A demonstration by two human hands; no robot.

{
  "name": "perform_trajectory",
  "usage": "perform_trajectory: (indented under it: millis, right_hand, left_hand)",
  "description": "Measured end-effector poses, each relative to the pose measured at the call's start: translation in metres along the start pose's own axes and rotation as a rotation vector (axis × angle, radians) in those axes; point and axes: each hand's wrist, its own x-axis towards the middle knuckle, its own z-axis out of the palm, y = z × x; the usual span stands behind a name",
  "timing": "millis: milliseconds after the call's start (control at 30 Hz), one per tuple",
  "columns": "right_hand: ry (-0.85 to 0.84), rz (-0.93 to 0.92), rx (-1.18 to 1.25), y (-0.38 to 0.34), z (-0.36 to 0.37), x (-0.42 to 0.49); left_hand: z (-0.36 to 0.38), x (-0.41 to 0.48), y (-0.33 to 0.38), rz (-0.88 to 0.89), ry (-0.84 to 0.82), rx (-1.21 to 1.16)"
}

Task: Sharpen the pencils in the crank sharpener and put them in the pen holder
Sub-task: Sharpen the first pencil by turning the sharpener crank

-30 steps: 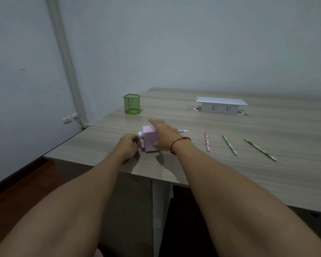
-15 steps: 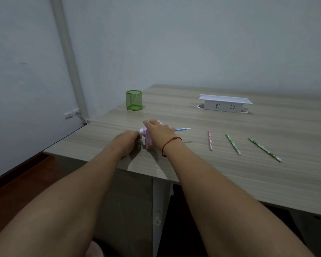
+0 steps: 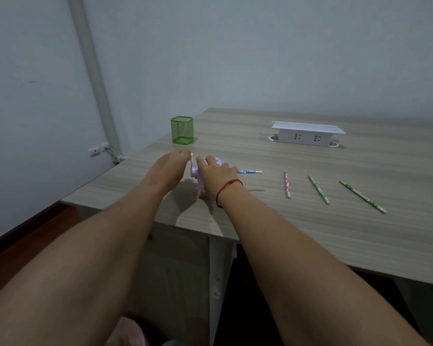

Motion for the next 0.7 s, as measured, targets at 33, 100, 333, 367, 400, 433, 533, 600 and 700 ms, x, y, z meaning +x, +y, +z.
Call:
perform_trajectory:
  millis: [33, 100, 333, 367, 400, 433, 533, 600, 700]
  right_hand:
    - [-0.003, 0.008, -0.017, -0.001, -0.001, 0.0]
    - [-0.002, 0.028, -0.047, -0.004, -0.003, 0.001]
    - [0.012, 0.037, 0.013, -0.006, 0.002, 0.004]
    - [0.019, 0.027, 0.014, -0.006, 0.004, 0.003]
    - [0.015, 0.022, 0.011, -0.005, 0.004, 0.003]
    - [0.004, 0.025, 0.009, -0.004, 0.005, 0.003]
    - [-0.014, 0.04, 0.038, -0.003, 0.002, 0.004]
    - [0.0, 0.03, 0.041, -0.004, 0.0, 0.005]
    - [0.01, 0.027, 0.013, -0.005, -0.002, 0.004]
  left_hand:
    - [-0.002, -0.002, 0.001, 0.003, 0.022, -0.005]
    - [-0.005, -0.01, 0.004, 0.009, 0.076, -0.009]
    - [-0.005, -0.048, 0.018, 0.004, 0.123, -0.073]
    - [-0.006, -0.049, 0.019, 0.003, 0.12, -0.076]
    - [-0.007, -0.05, 0.02, 0.001, 0.12, -0.072]
    - [-0.008, -0.052, 0.02, 0.001, 0.115, -0.064]
    - [-0.006, -0.058, 0.022, 0.006, 0.046, -0.031]
    - [-0.005, -0.061, 0.022, -0.005, -0.012, -0.036]
    - [-0.01, -0.055, 0.02, -0.046, -0.071, -0.042]
